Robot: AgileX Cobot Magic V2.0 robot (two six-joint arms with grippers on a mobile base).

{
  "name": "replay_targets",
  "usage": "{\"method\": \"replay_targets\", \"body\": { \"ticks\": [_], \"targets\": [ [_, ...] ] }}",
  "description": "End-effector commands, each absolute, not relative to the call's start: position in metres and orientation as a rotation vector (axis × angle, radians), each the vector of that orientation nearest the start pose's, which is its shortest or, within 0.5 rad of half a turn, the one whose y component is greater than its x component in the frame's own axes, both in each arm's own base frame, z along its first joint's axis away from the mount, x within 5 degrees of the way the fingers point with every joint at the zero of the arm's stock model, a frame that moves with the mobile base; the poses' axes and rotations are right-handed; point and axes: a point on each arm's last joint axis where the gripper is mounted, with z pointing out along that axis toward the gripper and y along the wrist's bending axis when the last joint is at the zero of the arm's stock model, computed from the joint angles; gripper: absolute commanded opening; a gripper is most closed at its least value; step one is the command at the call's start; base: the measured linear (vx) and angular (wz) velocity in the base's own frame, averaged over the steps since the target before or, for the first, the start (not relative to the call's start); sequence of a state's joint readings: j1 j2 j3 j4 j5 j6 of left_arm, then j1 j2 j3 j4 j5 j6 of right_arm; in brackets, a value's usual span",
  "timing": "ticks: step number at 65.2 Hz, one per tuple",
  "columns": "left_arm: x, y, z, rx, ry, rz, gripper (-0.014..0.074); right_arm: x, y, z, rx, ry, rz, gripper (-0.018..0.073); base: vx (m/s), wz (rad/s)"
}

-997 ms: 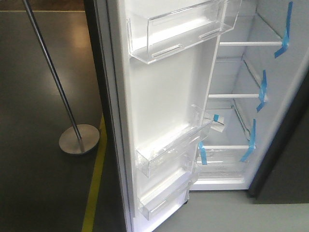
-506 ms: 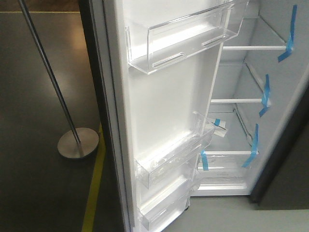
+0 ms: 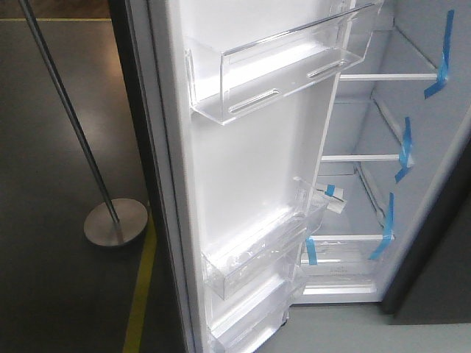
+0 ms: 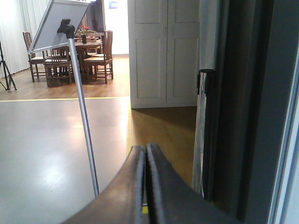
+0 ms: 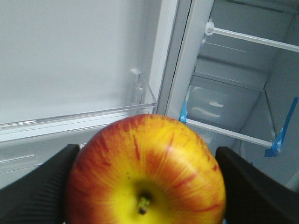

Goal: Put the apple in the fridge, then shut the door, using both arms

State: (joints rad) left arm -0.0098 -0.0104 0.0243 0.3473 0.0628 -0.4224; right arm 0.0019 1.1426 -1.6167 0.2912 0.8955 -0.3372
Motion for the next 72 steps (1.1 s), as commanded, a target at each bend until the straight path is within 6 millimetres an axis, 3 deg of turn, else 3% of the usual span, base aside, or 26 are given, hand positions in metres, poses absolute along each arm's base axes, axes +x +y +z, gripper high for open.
{"method": "replay_targets", "body": {
  "ticks": [1,72],
  "targets": [
    [0.0542,-0.0004,0.2124,-0.051,1.464,-0.070,-0.0007,0.1952,0.0198,0.5383,-0.272,1.728,0.099,0.0104,0.03,-0.01],
    [0.0542,-0.0004,0.2124,-0.051,1.464,-0.070,-0.0007,0.1952,0.0198,0.5383,-0.272,1.728,0.099,0.0104,0.02,-0.02]
  ]
}}
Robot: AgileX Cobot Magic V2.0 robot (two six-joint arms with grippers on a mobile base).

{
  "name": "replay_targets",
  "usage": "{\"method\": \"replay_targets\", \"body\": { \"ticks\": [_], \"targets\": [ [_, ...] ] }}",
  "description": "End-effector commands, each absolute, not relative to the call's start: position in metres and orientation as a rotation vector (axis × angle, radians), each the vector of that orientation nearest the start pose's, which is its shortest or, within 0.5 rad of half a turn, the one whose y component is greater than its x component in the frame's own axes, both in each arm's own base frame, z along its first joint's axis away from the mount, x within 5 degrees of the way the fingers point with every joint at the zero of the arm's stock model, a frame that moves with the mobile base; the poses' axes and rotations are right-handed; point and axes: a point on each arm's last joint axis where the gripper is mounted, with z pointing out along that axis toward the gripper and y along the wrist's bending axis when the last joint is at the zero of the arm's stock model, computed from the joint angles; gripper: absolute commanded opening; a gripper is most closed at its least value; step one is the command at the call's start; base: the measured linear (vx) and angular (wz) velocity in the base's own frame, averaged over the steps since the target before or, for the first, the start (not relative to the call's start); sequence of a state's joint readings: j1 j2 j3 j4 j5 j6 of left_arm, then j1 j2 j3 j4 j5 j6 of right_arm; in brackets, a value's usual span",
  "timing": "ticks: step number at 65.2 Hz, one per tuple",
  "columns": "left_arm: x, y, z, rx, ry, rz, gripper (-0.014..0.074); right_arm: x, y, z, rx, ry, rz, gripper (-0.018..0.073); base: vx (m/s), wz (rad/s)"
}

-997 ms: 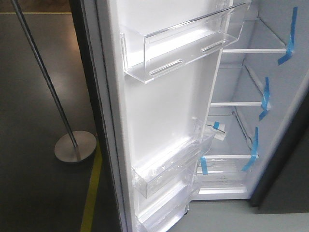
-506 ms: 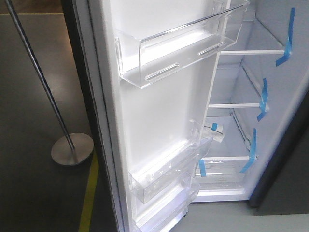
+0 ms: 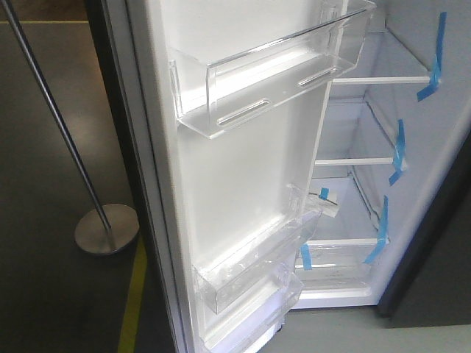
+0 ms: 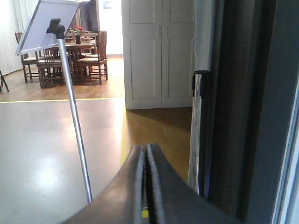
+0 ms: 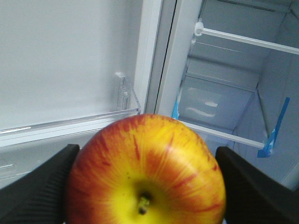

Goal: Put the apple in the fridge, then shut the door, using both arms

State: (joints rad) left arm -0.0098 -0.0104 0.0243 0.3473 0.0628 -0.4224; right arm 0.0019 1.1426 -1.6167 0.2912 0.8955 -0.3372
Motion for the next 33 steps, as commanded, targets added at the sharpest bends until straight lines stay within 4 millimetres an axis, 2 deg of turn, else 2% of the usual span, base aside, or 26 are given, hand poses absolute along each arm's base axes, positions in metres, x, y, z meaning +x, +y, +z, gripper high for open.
{"method": "replay_targets", "body": {
  "ticks": [1,33],
  "targets": [
    [0.0542,-0.0004,0.2124,-0.051,1.464,-0.070,-0.0007,0.1952,0.0198,0.5383,-0.272,1.728,0.099,0.0104,0.01,-0.01],
    [0.0542,-0.0004,0.2124,-0.051,1.464,-0.070,-0.0007,0.1952,0.0198,0.5383,-0.272,1.728,0.099,0.0104,0.01,-0.01]
  ]
}}
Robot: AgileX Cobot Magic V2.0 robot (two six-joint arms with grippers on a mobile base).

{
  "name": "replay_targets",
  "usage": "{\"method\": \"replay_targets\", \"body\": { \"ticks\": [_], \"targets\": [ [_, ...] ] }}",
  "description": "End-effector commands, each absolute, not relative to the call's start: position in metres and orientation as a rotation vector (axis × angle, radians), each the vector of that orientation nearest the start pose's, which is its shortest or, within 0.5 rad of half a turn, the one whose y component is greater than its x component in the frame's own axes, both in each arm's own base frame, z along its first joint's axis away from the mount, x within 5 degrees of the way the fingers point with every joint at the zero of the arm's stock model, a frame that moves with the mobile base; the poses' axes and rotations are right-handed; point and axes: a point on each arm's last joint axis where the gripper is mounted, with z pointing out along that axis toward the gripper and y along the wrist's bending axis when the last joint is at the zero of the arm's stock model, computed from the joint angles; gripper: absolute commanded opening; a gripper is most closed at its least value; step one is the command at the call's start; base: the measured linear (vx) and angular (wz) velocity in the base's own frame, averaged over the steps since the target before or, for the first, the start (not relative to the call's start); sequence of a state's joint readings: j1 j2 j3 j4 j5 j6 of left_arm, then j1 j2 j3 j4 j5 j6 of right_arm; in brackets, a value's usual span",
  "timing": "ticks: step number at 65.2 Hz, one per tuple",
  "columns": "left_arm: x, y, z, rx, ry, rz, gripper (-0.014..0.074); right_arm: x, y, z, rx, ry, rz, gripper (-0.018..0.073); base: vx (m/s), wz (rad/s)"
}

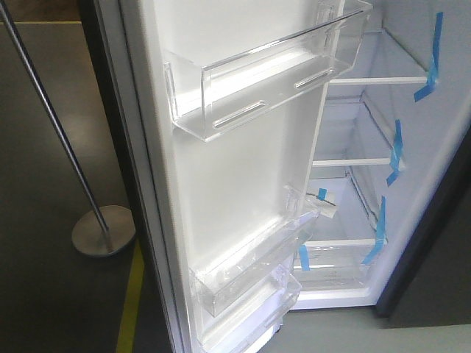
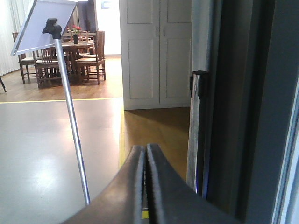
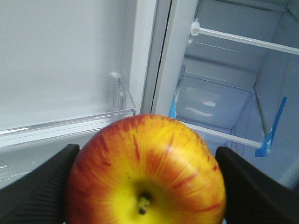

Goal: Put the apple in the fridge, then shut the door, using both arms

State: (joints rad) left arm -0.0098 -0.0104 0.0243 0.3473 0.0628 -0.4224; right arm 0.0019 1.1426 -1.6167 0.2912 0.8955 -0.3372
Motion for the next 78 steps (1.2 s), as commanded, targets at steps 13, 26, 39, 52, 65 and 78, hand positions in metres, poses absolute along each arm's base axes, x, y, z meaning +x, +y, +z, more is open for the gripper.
{"method": "replay_targets", "body": {
  "ticks": [13,26,39,52,65,78],
  "targets": [
    [0.0542,-0.0004,0.2124,-0.051,1.464,-0.070,-0.0007,0.1952,0.0198,0.5383,-0.272,1.728,0.099,0.0104,0.00,0.00],
    [0.0542,-0.0004,0.2124,-0.051,1.464,-0.070,-0.0007,0.1952,0.0198,0.5383,-0.272,1.728,0.099,0.0104,0.00,0.00],
    [0.0542,-0.0004,0.2124,-0.051,1.464,-0.070,-0.0007,0.1952,0.0198,0.5383,-0.272,1.728,0.099,0.0104,0.00,0.00],
    [0.0542,-0.0004,0.2124,-0.051,1.464,-0.070,-0.0007,0.1952,0.0198,0.5383,-0.272,1.728,0.099,0.0104,0.00,0.00],
    [0.0542,-0.0004,0.2124,-0.051,1.464,-0.070,-0.0007,0.1952,0.0198,0.5383,-0.272,1.728,0.099,0.0104,0.00,0.00],
    [0.0542,-0.0004,0.2124,-0.051,1.464,-0.070,-0.0007,0.1952,0.0198,0.5383,-0.272,1.728,0.099,0.0104,0.00,0.00]
  ]
}}
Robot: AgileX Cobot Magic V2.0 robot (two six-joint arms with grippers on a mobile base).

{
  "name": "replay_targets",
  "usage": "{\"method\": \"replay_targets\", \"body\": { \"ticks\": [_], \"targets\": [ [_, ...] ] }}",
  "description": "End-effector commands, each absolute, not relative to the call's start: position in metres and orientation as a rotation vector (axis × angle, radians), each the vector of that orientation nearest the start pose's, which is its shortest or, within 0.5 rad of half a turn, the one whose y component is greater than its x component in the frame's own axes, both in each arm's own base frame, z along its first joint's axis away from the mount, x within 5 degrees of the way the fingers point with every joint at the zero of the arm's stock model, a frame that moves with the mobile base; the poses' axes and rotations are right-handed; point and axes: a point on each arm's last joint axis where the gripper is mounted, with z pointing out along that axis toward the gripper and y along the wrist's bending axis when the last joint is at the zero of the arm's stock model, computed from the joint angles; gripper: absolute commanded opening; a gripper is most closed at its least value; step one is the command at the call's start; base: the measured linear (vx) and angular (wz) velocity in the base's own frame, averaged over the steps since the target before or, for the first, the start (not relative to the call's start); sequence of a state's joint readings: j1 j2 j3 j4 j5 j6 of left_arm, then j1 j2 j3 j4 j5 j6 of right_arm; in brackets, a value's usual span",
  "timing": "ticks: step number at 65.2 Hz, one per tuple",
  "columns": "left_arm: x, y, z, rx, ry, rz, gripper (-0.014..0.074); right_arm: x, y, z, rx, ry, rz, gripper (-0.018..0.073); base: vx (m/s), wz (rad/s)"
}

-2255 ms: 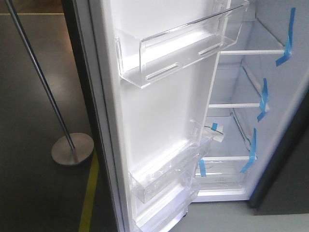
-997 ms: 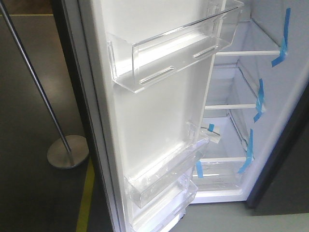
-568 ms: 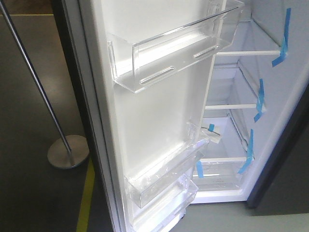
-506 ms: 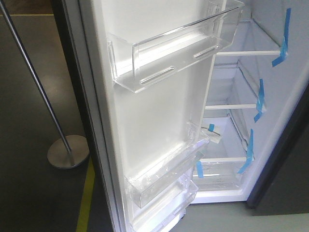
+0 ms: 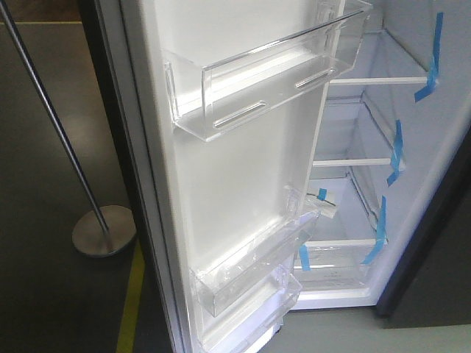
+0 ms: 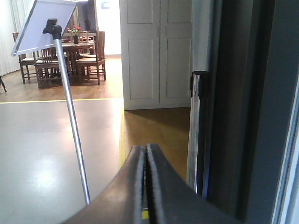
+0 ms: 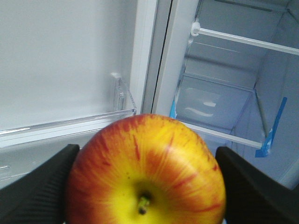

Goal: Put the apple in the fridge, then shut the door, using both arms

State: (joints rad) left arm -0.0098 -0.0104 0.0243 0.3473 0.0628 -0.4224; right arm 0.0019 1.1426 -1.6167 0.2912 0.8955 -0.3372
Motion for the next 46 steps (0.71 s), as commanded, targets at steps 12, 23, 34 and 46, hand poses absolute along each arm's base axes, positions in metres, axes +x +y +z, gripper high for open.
{"method": "replay_targets", "body": {
  "ticks": [12,23,34,46],
  "targets": [
    [0.0542,-0.0004,0.2124,-0.051,1.464,-0.070,-0.0007,0.1952,0.0198,0.5383,-0.272,1.728,0.099,0.0104,0.00,0.00],
    [0.0542,-0.0004,0.2124,-0.051,1.464,-0.070,-0.0007,0.1952,0.0198,0.5383,-0.272,1.728,0.099,0.0104,0.00,0.00],
    [0.0542,-0.0004,0.2124,-0.051,1.464,-0.070,-0.0007,0.1952,0.0198,0.5383,-0.272,1.728,0.099,0.0104,0.00,0.00],
    [0.0542,-0.0004,0.2124,-0.051,1.464,-0.070,-0.0007,0.1952,0.0198,0.5383,-0.272,1.728,0.099,0.0104,0.00,0.00]
  ]
}}
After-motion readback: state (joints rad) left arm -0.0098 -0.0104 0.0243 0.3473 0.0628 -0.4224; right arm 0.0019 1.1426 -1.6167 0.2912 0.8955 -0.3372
